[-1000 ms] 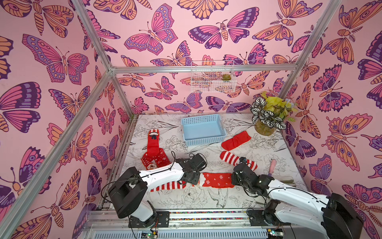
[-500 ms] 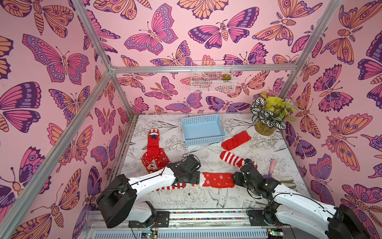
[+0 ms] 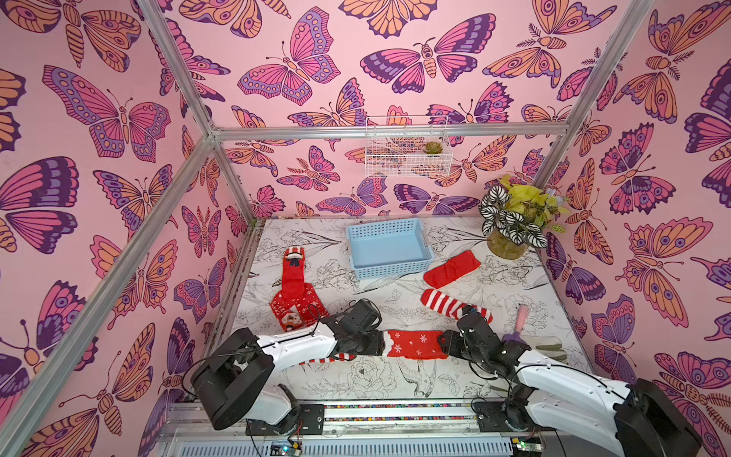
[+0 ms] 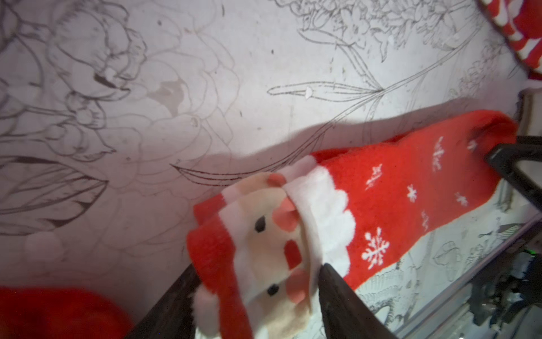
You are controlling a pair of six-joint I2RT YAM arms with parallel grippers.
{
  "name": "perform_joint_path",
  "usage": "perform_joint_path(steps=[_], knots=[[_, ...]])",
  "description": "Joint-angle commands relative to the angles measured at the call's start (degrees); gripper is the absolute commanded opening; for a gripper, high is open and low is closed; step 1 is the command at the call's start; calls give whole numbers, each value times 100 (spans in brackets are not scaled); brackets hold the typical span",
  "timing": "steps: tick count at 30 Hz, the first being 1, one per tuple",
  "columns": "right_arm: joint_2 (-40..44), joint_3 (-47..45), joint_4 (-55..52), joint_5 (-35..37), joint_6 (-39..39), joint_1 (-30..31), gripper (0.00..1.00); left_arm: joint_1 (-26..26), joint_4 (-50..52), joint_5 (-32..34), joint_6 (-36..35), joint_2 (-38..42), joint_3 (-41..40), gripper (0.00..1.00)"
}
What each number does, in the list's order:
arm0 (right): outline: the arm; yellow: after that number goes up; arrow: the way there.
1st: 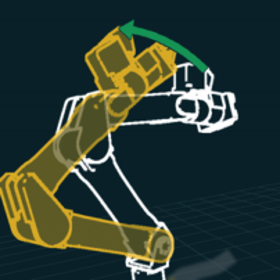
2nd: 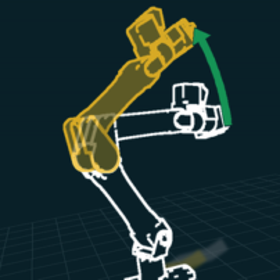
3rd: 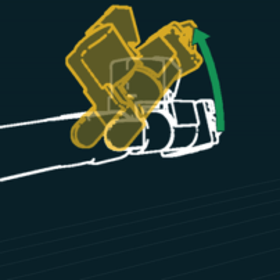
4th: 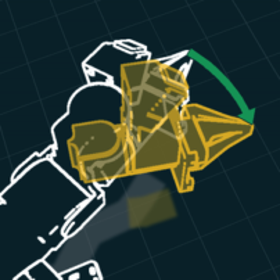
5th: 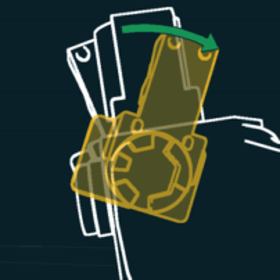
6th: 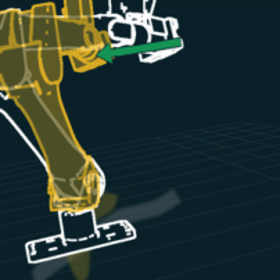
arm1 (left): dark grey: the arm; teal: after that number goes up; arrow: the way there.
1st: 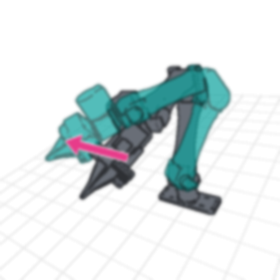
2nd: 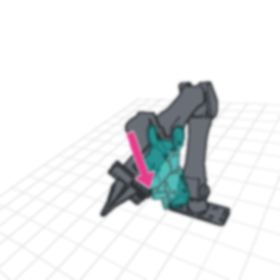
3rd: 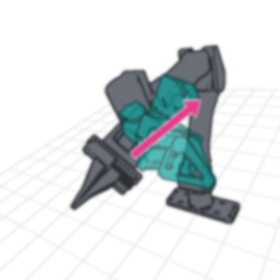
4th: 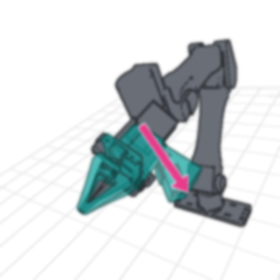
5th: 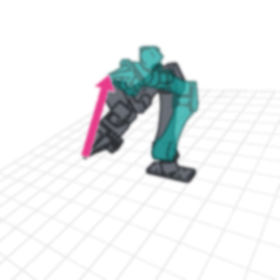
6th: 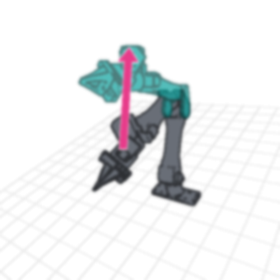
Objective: Place the socks together as a pair
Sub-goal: Pick up a pair of socks from the center of the board.
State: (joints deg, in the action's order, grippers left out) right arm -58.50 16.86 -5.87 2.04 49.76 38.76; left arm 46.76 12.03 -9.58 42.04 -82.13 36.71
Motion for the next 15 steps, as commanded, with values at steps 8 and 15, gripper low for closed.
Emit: perform_joint_path(steps=[8,15], knots=[[-137,-125,20,-168,166,-22,41,-36,-134,-193,102,-154,-295,43],[173,-132,-176,-99,58,-24,12,-36,-127,-379,-24,-123,-251,5]])
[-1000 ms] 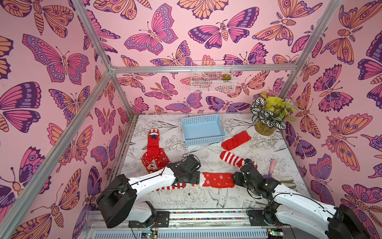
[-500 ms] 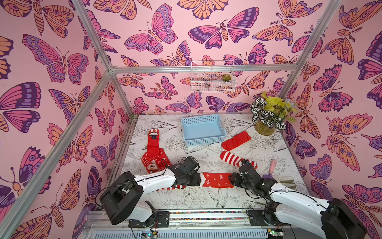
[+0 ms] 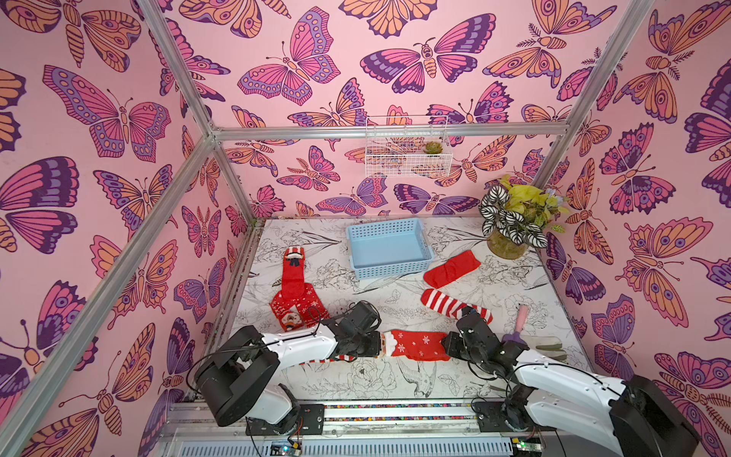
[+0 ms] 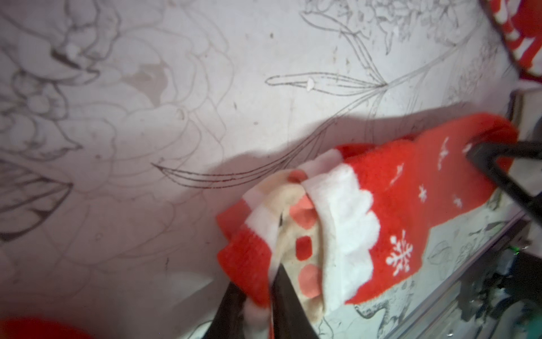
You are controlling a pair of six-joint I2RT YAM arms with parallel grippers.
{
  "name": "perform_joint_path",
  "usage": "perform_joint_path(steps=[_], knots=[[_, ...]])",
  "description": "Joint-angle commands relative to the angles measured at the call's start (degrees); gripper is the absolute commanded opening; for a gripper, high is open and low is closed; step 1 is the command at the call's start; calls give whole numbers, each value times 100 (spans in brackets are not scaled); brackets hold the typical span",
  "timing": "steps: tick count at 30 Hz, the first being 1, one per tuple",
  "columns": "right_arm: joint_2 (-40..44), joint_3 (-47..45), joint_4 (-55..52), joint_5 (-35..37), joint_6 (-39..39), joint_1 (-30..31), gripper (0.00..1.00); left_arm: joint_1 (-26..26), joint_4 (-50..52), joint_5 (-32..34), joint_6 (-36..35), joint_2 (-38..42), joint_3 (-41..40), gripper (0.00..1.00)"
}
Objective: Place the socks together as a pair
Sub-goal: Pick up a pair of socks from the center of the board.
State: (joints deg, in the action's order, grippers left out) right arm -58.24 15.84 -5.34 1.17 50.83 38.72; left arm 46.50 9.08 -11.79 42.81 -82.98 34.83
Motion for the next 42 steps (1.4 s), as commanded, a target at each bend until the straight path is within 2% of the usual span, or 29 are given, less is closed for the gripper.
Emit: perform_joint_path(steps=[1,3,15,20,24,30,36,42], knots=[[216,1,-312,8,-93,-16,6,-9,176,-196,-146,-80,-19,1],[356,66,-462,46,-175,-18,0,-9,201,-227,-184,-121,62,0],[1216,431,-937,352,-626,-20,0,-10,1273,134,-716,535,659,0],[1272,692,-1047,364,-743,-21,0,-9,1576,6,-953,650,991,0],[1122,1078,-1013,409,-982,-17,0,-9,1983,286,-1329,713,1371,0],[142,2251,-1149,827,-1514,-37,0,-148,2560,898,-1941,657,2200,0],[-1091,3649,-746,961,-1900,-260,0,-775,2715,990,-2409,276,3190,0],[-2330,4873,-424,816,-2013,-763,0,-1444,2700,1041,-2659,-618,4197,0]])
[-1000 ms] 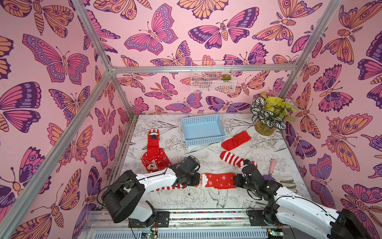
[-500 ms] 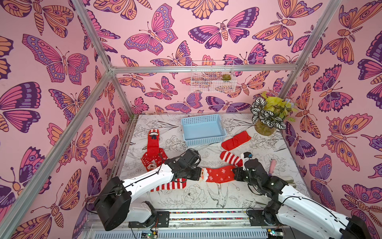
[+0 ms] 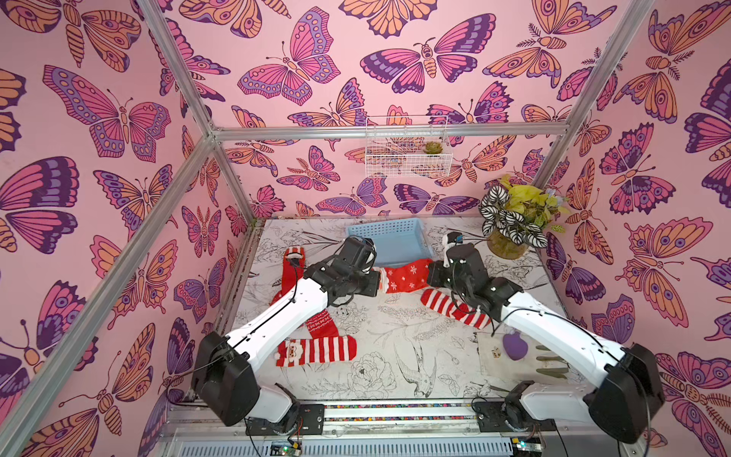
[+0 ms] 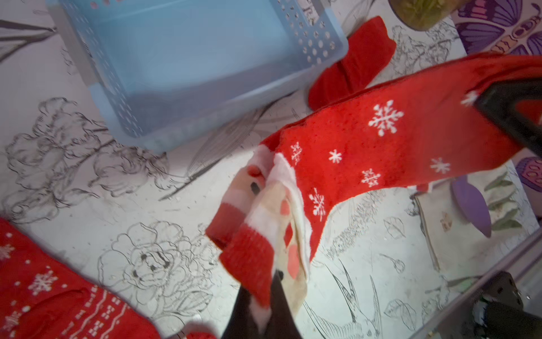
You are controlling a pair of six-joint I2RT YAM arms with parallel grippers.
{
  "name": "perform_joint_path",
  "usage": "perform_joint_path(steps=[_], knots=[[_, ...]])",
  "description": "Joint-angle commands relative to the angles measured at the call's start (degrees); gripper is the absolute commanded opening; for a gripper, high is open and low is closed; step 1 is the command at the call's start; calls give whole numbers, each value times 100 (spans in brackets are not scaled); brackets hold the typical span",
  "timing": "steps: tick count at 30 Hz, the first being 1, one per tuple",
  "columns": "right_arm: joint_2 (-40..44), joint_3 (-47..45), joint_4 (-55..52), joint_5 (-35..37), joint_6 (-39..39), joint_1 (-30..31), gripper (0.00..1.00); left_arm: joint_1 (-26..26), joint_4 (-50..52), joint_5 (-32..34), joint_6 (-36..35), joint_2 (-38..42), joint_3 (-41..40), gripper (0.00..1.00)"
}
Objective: Place the socks together as a pair
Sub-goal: Pick up a pair of socks from the center of the board, then place a pair of socks in the bin.
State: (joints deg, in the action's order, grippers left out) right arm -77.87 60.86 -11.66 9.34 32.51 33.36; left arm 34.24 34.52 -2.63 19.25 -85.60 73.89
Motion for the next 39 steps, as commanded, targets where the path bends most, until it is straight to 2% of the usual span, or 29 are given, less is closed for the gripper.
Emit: perform_joint_path(steps=[1,11,18,32,33,34,35,37,39], knots=[[-577,555,278,-95,-172,-327,0,-329,159,110,-345,-546,473,0],[-2526,2082,609,-549,-402,-885,0,-976,-34,-324,-472,-2065,1865,0],[-3533,2881,696,-779,-486,-1169,0,-1242,-42,-279,-626,-2959,2593,0],[-4689,3997,352,-1037,-596,-1202,0,-1385,-33,-324,-968,-3849,3264,0],[-4688,3982,373,-1040,-574,-1209,0,-1385,-33,-325,-976,-3858,3296,4],[-4670,3982,354,-1014,-537,-1214,0,-1385,-33,-334,-976,-3851,3324,15],[-4639,3978,341,-997,-527,-1210,4,-1383,-33,-363,-992,-3834,3349,27],[-4527,3964,323,-940,-519,-1203,23,-1382,-33,-434,-989,-3781,3417,63],[-4374,3960,273,-926,-534,-1209,33,-1376,-18,-449,-979,-3695,3485,76]])
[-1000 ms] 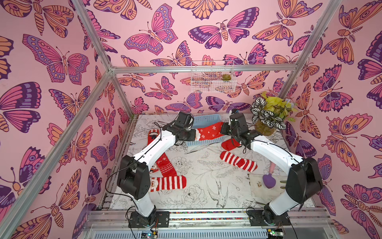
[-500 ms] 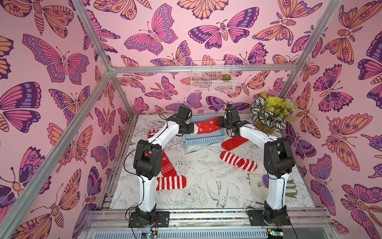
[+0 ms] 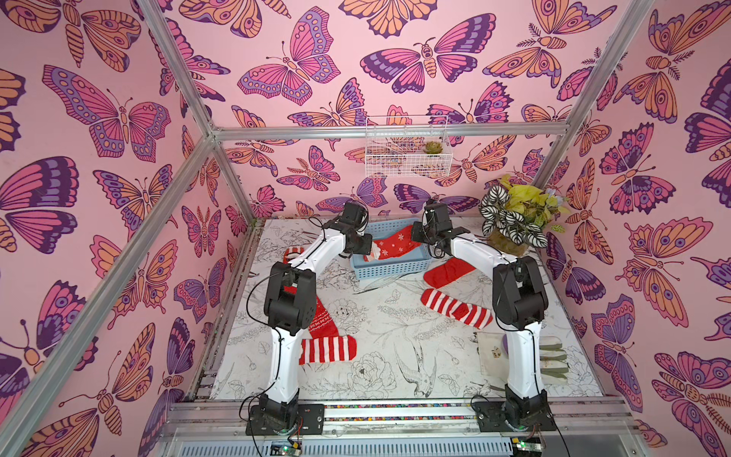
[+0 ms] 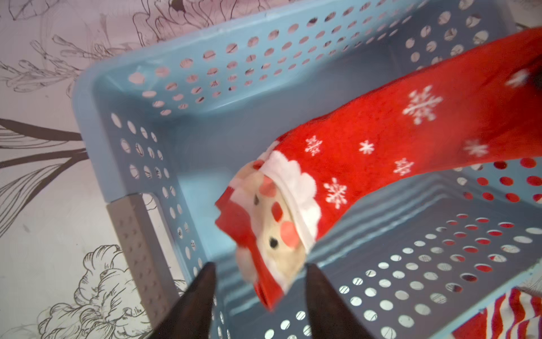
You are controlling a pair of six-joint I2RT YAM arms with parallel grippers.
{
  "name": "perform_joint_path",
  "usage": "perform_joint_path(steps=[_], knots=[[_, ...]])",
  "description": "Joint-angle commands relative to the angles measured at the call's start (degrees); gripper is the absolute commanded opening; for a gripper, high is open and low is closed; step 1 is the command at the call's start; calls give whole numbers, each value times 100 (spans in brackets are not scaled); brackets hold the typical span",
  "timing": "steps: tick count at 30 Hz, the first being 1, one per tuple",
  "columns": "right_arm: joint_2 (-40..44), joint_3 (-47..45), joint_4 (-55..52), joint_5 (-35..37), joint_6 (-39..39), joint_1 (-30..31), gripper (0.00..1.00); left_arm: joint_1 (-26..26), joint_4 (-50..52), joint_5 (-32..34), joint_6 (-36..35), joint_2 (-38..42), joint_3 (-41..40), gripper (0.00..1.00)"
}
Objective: Place the socks together as a pair
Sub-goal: Place a pair of socks in the bin.
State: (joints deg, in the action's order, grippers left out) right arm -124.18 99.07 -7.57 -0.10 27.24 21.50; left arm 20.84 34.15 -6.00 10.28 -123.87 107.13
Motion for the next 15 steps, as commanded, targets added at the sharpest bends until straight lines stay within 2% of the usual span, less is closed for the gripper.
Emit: perform_joint_path(steps=[1,3,8,15], knots=[[371,117,-154,20,-23,-16,37,-36,37,-95,-64,207,191,79],[634,12,-148,-3,-26,-14,42,-36,48,-36,16,395,204,80],[1460,-617,-174,33,-45,35,41,-4,55,-155,294,1150,-129,79],[3075,-2296,-140,10,242,169,39,180,36,-402,651,2499,-1525,77]])
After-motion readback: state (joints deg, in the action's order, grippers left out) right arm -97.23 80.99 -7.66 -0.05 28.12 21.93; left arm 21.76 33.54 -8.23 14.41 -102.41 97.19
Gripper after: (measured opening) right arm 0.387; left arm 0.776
